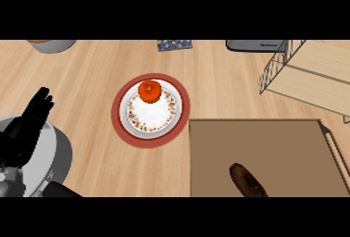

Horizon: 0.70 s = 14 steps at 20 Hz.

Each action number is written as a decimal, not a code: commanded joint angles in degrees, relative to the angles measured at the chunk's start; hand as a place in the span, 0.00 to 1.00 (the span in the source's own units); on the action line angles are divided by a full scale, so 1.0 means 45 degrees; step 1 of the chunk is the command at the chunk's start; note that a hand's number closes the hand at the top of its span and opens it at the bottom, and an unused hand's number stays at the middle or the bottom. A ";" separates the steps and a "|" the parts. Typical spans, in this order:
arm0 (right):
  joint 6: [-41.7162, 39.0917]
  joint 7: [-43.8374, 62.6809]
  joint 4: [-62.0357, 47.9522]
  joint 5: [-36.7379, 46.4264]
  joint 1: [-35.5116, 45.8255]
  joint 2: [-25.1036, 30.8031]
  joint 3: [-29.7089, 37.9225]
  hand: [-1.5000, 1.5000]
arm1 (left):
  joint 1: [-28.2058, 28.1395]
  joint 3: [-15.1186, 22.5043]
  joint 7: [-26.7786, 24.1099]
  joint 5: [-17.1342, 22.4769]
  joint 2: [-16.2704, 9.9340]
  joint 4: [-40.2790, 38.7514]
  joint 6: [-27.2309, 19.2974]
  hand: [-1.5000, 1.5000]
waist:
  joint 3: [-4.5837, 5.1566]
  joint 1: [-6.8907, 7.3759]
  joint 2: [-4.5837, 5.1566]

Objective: Pick the lemon from the tray and place it in the tiered shelf

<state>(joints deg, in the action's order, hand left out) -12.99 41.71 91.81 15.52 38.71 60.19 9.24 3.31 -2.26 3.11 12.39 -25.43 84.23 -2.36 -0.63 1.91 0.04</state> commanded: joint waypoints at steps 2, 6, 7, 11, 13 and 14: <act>0.0673 -0.1436 -0.2118 0.0663 0.0663 -0.0594 -0.0165 1.00 | -0.0629 -0.0009 0.0152 0.0035 0.0133 -0.1147 0.0395 0.50 | 0.0148 -0.0061 0.0110; 0.1226 -0.2434 -0.3361 0.0986 0.0373 -0.1181 -0.0124 1.00 | -0.0570 -0.0088 0.0105 -0.0025 0.0321 -0.1262 0.0311 0.50 | 0.0141 -0.0194 0.0081; 0.0812 -0.2432 -0.4121 0.1113 0.1012 -0.0966 -0.0387 1.00 | -0.0563 0.0488 0.0524 -0.0295 0.0709 -0.0642 0.0000 0.50 | 0.0142 -0.0048 0.0102; 0.2134 -0.2173 -0.5679 0.1775 0.1147 -0.1478 0.0056 0.00 | -0.0998 0.0331 0.0300 -0.0499 0.0718 -0.0393 -0.0218 0.50 | 0.0134 -0.0013 0.0096; 0.1817 -0.3313 -0.6349 0.2107 0.1090 -0.1257 -0.0352 0.00 | -0.0513 0.0008 0.0498 -0.0083 0.0444 -0.0885 0.0288 0.50 | 0.0138 -0.0066 0.0133; 0.1778 -0.3493 -0.6610 0.2351 0.1308 -0.1343 -0.0658 0.00 | -0.0538 0.0261 0.0226 -0.0487 0.0667 -0.0987 0.0040 0.50 | 0.0142 -0.0029 0.0149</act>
<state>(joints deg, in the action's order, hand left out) -5.28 29.82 67.74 23.39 43.19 54.49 8.19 2.94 -3.19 2.64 11.61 -24.66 84.15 -1.70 -0.78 1.74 -0.05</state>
